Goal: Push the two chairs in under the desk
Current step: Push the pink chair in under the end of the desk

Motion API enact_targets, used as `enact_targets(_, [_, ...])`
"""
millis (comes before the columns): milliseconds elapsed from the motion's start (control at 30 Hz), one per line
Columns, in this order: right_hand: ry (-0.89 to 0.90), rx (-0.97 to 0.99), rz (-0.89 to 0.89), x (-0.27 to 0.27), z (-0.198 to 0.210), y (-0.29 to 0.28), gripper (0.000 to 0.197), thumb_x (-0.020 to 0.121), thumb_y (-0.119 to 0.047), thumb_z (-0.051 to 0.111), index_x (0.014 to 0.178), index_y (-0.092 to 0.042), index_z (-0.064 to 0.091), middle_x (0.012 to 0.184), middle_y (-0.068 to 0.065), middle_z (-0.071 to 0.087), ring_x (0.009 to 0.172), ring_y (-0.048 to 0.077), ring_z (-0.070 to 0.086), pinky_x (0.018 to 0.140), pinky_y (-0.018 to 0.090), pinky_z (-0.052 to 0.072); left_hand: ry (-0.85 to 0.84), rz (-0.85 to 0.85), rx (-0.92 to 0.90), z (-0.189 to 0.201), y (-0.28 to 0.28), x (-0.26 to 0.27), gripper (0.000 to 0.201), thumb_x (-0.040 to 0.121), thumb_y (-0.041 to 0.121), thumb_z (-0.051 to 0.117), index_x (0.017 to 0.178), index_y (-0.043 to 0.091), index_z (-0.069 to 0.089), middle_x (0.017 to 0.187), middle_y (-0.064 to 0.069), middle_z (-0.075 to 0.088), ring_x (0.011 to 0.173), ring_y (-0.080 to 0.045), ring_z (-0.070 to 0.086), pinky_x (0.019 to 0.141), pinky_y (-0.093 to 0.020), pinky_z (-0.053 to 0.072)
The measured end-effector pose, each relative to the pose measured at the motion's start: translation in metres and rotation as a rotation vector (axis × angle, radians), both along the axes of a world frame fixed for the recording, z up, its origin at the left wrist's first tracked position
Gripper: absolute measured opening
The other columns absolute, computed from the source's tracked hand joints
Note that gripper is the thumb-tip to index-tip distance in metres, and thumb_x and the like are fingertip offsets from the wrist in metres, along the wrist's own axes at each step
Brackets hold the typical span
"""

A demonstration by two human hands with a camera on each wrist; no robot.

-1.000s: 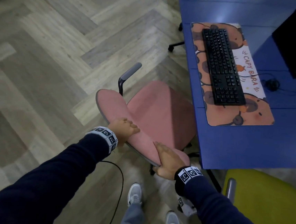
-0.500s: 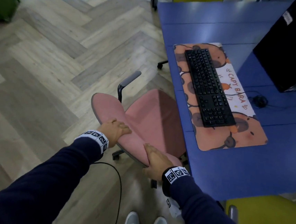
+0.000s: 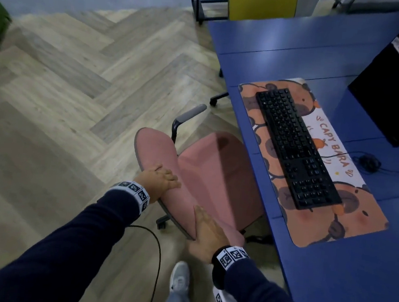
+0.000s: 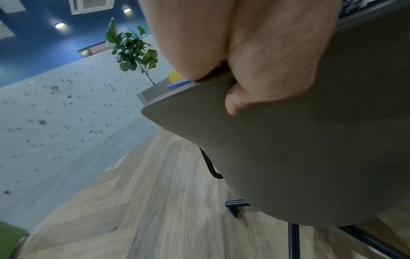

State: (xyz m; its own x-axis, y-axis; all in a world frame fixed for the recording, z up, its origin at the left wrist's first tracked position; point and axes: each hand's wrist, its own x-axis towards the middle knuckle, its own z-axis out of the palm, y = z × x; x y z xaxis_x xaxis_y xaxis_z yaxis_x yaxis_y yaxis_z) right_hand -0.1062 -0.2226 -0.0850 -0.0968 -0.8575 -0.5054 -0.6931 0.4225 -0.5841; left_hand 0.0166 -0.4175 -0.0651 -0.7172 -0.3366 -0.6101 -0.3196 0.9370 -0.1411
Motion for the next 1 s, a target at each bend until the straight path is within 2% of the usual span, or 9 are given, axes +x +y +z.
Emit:
enact_targets(333, [-0.009, 0.039, -0.170, 0.002, 0.002, -0.052, 0.096, 0.080, -0.033, 0.063, 0.156, -0.010, 0.010, 0.163, 0.010, 0.020, 0.148, 0.024, 0.024, 0.120, 0.030, 0.021, 0.068, -0.099, -0.028, 0.001, -0.063, -0.030, 0.058, 0.096, 0.019, 0.045, 0.151, 0.031, 0.031, 0.159, 0.003, 0.034, 0.147, -0.018, 0.030, 0.122, -0.042, 0.011])
enact_targets(566, [0.017, 0.020, -0.265, -0.032, 0.003, -0.074, 0.093, 0.074, -0.035, 0.063, 0.154, -0.016, 0.019, 0.152, 0.009, 0.040, 0.135, 0.028, 0.044, 0.111, 0.036, 0.039, 0.112, -0.094, -0.018, 0.001, -0.087, -0.073, 0.055, 0.097, 0.018, 0.042, 0.150, 0.032, 0.035, 0.159, 0.004, 0.035, 0.147, -0.016, 0.030, 0.122, -0.042, 0.010])
enact_targets(766, [0.065, -0.009, -0.292, -0.067, 0.003, -0.092, 0.083, 0.072, -0.032, 0.061, 0.146, -0.014, 0.030, 0.140, 0.011, 0.050, 0.122, 0.031, 0.054, 0.099, 0.036, 0.048, 0.149, -0.106, -0.032, 0.000, -0.106, -0.114, 0.055, 0.096, 0.012, 0.041, 0.148, 0.031, 0.039, 0.158, 0.004, 0.037, 0.146, -0.017, 0.032, 0.122, -0.043, 0.011])
enact_targets(833, [0.081, -0.018, -0.281, -0.076, 0.002, -0.096, 0.083, 0.074, -0.030, 0.060, 0.149, -0.014, 0.027, 0.146, 0.011, 0.046, 0.127, 0.030, 0.051, 0.104, 0.038, 0.046, 0.161, -0.121, -0.049, -0.004, -0.112, -0.126, 0.056, 0.096, 0.012, 0.041, 0.148, 0.033, 0.040, 0.157, 0.003, 0.038, 0.147, -0.018, 0.031, 0.123, -0.045, 0.008])
enact_targets(933, [0.128, -0.049, -0.278, -0.087, -0.001, -0.102, 0.084, 0.081, -0.026, 0.058, 0.154, -0.012, 0.019, 0.158, 0.012, 0.031, 0.141, 0.029, 0.038, 0.116, 0.038, 0.035, 0.168, -0.117, -0.111, -0.007, -0.121, -0.143, 0.056, 0.096, 0.011, 0.042, 0.148, 0.032, 0.040, 0.158, -0.003, 0.035, 0.149, -0.023, 0.026, 0.122, -0.053, 0.001])
enact_targets(1000, [0.169, -0.096, -0.287, -0.092, -0.003, -0.106, 0.081, 0.086, -0.021, 0.057, 0.155, -0.009, 0.017, 0.161, 0.013, 0.026, 0.145, 0.027, 0.031, 0.119, 0.035, 0.027, 0.187, -0.084, -0.162, -0.006, -0.125, -0.155, 0.055, 0.097, 0.010, 0.042, 0.148, 0.028, 0.040, 0.160, -0.008, 0.031, 0.151, -0.028, 0.021, 0.120, -0.059, -0.002])
